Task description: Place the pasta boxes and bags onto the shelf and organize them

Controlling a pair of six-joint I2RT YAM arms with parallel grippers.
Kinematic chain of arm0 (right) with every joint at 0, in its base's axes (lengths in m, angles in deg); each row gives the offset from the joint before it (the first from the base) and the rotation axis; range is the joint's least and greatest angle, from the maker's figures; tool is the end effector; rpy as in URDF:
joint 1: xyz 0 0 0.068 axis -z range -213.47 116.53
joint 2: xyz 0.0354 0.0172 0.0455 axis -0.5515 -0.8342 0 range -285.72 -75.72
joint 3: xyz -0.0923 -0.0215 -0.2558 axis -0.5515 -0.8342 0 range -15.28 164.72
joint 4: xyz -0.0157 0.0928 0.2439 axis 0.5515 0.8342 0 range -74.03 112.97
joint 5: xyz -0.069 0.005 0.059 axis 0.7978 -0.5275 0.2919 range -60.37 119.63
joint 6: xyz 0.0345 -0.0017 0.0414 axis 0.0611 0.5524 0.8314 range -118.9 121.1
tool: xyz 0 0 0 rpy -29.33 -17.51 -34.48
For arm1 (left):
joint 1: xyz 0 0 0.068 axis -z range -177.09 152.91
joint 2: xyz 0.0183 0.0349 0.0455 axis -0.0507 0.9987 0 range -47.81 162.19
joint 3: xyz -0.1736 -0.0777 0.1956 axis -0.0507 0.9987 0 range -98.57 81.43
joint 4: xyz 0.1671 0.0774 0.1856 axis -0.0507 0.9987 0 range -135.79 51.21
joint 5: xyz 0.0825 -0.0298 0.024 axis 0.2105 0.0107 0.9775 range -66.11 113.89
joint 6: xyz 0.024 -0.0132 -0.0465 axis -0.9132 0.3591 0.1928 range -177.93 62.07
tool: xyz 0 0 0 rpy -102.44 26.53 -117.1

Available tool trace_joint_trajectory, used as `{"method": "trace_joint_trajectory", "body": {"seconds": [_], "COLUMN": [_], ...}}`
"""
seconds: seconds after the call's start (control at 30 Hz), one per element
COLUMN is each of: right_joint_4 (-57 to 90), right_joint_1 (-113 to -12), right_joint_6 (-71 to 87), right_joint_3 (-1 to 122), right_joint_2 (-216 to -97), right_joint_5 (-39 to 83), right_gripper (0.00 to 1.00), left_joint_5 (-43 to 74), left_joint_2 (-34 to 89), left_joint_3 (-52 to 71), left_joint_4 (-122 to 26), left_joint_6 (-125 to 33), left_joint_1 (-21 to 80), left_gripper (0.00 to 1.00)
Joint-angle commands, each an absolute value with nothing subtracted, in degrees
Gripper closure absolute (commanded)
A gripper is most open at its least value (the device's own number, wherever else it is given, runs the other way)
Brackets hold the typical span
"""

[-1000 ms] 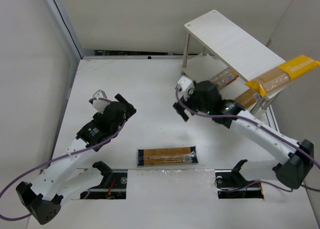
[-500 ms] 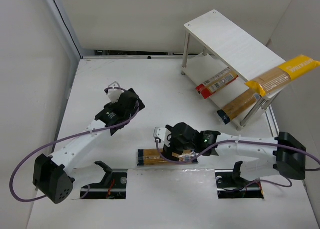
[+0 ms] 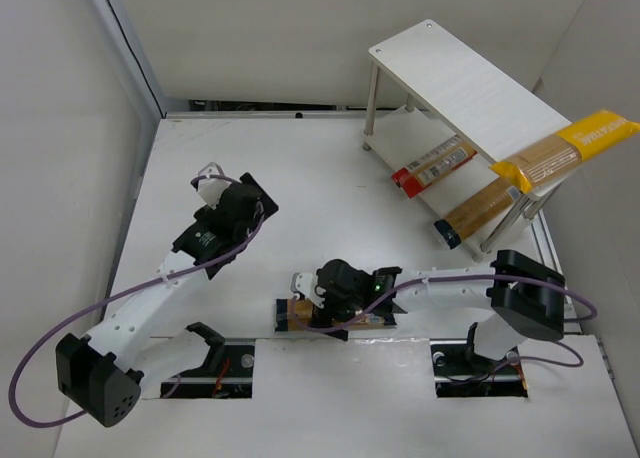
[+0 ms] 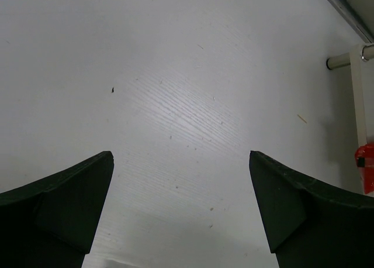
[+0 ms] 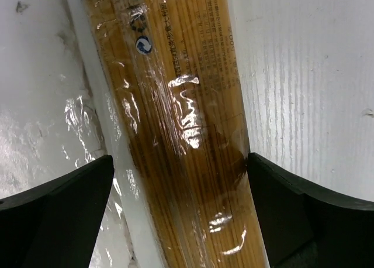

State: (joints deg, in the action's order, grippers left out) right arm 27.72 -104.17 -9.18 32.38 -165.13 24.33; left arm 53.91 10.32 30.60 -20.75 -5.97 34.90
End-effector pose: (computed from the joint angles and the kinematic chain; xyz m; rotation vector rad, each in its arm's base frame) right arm 0.0978 0.2891 0.1711 -1.7088 1.9405 0.5323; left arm 0.1959 -0.1013 0.3100 -0.6528 1.9648 -0.3458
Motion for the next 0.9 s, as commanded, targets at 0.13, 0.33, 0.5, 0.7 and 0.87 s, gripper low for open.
{"method": "trace_joint_trajectory", "body": {"seconds": [0.13, 0.33, 0.5, 0.7, 0.87], "right_joint_4": [28.09, 34.67, 40.21, 49.89, 48.67], "right_joint_1": [-104.49, -104.49, -104.49, -100.28, -86.69], "right_joint_6": [-2.33, 6.45, 9.18, 13.23, 14.38], "right_joint_3": [37.8, 43.51, 47.29, 61.43, 72.33], "right_joint_2": [-173.01, -175.04, -170.13, -160.9, -153.69], "right_joint_5": [28.55, 46.22, 58.15, 75.58, 81.05], "right_gripper": [0.0, 0.95, 1.0, 1.0, 1.0], "left_joint_5": [55.0, 55.0, 55.0, 55.0, 53.95], "left_joint_2": [6.78, 5.54, 5.01, 2.56, 1.5], "left_joint_3": [33.97, 34.49, 34.49, 36.16, 36.69], "left_joint_4": [-21.62, -22.24, -21.62, -21.62, -21.62], "left_joint_6": [-5.64, -5.11, -4.5, -3.97, -3.97], "left_joint_1": [34.64, 34.64, 34.64, 34.64, 34.64], "left_gripper": [0.0, 0.0, 0.0, 0.0, 0.0]}}
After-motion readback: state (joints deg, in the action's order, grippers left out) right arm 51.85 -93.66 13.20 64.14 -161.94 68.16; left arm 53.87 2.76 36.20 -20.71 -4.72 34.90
